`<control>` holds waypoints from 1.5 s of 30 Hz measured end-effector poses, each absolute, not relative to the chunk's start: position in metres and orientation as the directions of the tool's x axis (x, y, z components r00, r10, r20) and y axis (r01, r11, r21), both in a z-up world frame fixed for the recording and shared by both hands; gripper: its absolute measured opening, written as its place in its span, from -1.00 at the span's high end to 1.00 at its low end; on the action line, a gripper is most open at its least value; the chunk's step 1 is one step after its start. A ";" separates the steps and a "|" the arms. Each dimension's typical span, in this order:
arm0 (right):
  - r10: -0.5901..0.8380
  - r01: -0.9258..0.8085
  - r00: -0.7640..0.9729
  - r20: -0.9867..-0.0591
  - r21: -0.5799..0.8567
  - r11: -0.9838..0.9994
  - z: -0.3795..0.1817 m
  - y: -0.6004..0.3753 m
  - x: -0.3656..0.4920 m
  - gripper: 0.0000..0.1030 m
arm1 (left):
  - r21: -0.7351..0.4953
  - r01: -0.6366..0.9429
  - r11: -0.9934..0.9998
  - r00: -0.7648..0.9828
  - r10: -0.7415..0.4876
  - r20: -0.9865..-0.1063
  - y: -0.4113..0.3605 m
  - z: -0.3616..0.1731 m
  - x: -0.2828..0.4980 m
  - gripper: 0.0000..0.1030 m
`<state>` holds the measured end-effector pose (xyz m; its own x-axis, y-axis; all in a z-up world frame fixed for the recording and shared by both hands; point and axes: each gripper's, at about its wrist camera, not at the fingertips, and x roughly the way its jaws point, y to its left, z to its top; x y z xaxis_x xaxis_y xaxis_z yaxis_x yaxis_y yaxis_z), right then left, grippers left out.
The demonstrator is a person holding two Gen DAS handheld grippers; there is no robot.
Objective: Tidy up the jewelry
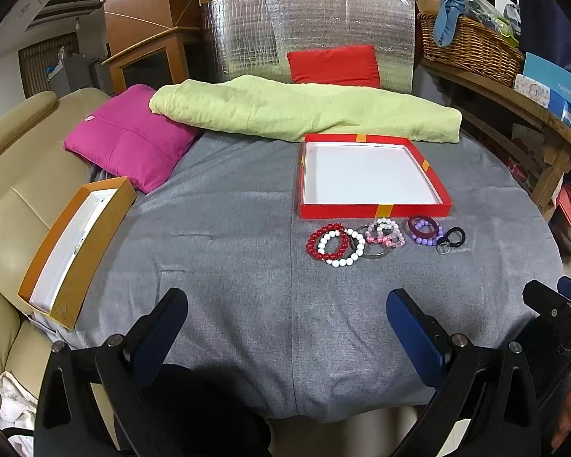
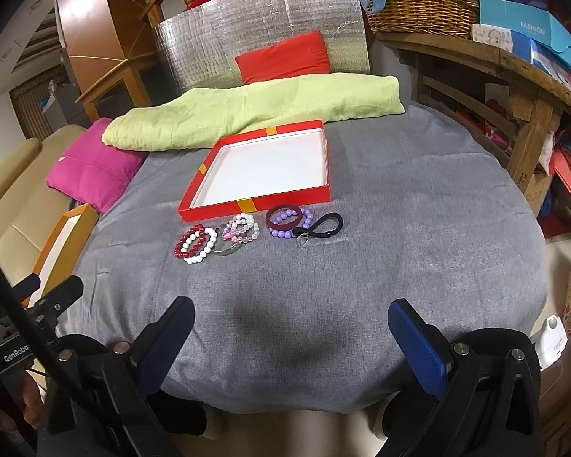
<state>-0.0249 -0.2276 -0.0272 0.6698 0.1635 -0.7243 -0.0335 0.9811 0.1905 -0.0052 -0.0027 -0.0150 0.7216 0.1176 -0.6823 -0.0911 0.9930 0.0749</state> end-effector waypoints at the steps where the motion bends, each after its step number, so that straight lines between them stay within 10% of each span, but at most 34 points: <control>1: 0.162 -0.034 0.670 -0.724 0.189 0.981 -0.027 -0.227 -0.025 -1.00 | 0.075 -0.092 0.993 0.722 0.118 -0.682 -0.003 -0.015 -0.005 -1.00; 35: 0.238 -0.045 0.657 -0.716 0.278 0.960 -0.056 -0.261 0.019 -0.99 | -0.021 -0.044 0.999 0.666 0.014 -0.746 0.014 -0.049 0.047 -1.00; 45: 0.343 -0.061 0.591 -0.730 0.385 0.921 -0.103 -0.285 0.091 -0.19 | -0.191 0.007 0.982 0.612 -0.155 -0.776 0.023 -0.106 0.110 -0.71</control>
